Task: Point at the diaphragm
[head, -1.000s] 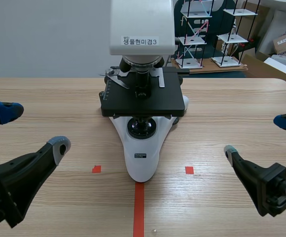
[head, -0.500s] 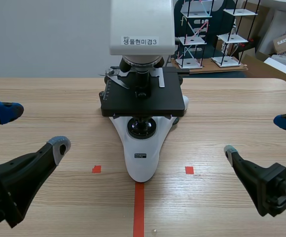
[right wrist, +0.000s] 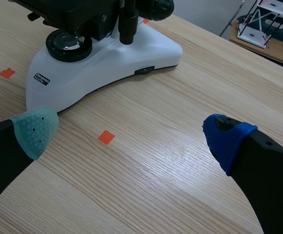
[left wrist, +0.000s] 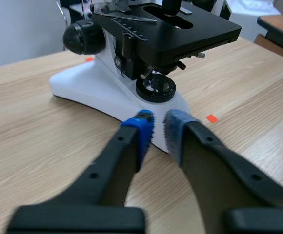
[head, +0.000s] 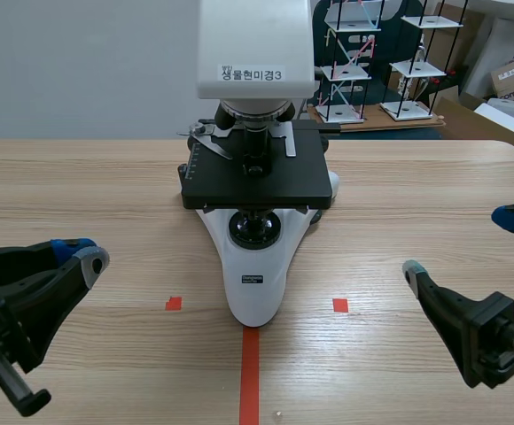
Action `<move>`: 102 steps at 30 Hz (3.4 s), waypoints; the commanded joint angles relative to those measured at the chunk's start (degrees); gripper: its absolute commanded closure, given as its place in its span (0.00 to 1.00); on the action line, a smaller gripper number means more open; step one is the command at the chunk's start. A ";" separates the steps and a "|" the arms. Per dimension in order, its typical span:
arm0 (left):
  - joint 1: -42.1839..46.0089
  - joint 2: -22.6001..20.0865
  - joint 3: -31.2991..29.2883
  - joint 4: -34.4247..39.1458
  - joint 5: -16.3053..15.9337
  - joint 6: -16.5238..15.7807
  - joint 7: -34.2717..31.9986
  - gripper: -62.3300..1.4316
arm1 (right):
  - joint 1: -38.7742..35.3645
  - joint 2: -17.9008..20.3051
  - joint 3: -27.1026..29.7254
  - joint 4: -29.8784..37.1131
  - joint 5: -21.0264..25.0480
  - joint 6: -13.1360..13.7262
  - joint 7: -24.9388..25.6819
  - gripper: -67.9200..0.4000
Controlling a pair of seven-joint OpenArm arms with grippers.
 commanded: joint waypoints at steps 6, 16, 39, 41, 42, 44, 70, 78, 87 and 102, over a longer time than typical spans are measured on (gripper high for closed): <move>-7.56 1.03 5.38 -13.51 5.11 0.00 -14.27 0.89 | 0.02 0.76 0.09 0.90 0.39 -0.22 0.63 0.00; -22.77 6.69 14.56 -33.48 17.35 -0.07 -22.93 0.89 | 0.02 0.74 0.09 0.90 0.39 -0.22 0.63 0.00; -40.26 18.08 25.09 -58.95 19.85 2.08 -39.28 0.89 | 0.02 0.74 0.09 0.90 0.39 -0.22 0.63 0.00; -40.72 18.67 25.29 -60.17 19.87 2.10 -41.16 0.89 | 0.02 0.74 0.09 0.90 0.39 -0.22 0.63 0.00; -40.83 18.84 25.29 -60.59 19.87 2.10 -42.21 0.89 | 0.02 0.76 0.09 0.90 0.39 -0.22 0.63 0.00; -41.29 19.30 25.31 -61.31 19.89 2.10 -43.47 0.89 | 0.02 0.74 0.09 0.90 0.39 -0.22 0.63 0.00; -42.49 21.38 25.33 -62.49 22.62 2.05 -45.70 0.89 | 0.02 0.74 0.09 0.90 0.39 -0.22 0.63 0.00; -42.49 21.38 25.33 -62.49 22.62 1.86 -45.68 0.89 | 0.02 0.74 0.09 0.90 0.39 -0.22 0.63 0.00; -42.49 21.38 25.38 -62.49 22.62 1.86 -45.64 0.89 | 0.02 0.74 0.09 0.90 0.39 -0.22 0.63 0.00; -42.49 21.38 25.38 -62.49 22.62 1.86 -45.03 0.89 | 0.02 0.74 0.09 0.90 0.39 -0.22 0.63 0.00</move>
